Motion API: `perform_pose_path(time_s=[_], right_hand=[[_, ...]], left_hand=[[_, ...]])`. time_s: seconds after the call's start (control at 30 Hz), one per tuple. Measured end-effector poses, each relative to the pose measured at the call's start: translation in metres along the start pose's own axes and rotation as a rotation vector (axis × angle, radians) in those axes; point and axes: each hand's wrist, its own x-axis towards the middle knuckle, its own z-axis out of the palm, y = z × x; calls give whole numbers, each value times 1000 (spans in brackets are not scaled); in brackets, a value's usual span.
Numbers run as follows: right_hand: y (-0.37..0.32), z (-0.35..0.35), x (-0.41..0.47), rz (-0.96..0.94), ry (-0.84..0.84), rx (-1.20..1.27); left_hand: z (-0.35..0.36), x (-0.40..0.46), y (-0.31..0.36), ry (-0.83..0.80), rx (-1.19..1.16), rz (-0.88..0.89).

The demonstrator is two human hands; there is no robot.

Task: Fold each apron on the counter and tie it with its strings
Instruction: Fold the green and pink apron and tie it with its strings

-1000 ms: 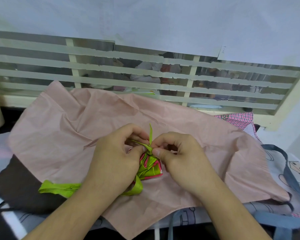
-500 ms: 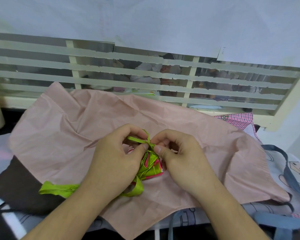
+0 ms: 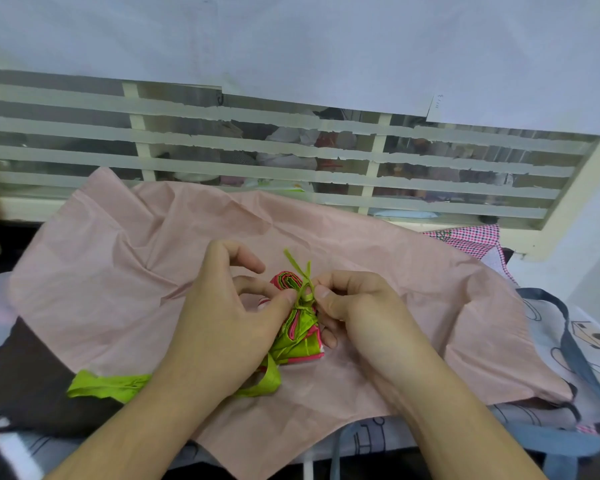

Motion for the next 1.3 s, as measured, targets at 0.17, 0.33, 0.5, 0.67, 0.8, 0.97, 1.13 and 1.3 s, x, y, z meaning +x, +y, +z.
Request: perform_pose_path(time_s=[0.17,0.33,0.5,0.67,0.8,0.97,1.13,1.3], right_hand=[[3,0,3,51,14,136],[4,2,3,46,11,113],[8,3,4,39,33,73],[11,1,4,61,88,57],[14,-4,7,115,184,28],[20,-7,12,157,273,-39],[18,-7,11,170,320,-97],[16,-12,11,141,303,-171]], left_hand=[[-3,-3,1,3,130,223],[0,-3,0,-81,188,297],[2,-2,-2,-27,220,329],[-4,6,-7,-33,291,203],[-16,22,-19,-83,178,-53],[-16,21,-18,-115,65,-230],[-17,22,-18,-96,104,-226],[-23,23,-12,-186,11,-278]])
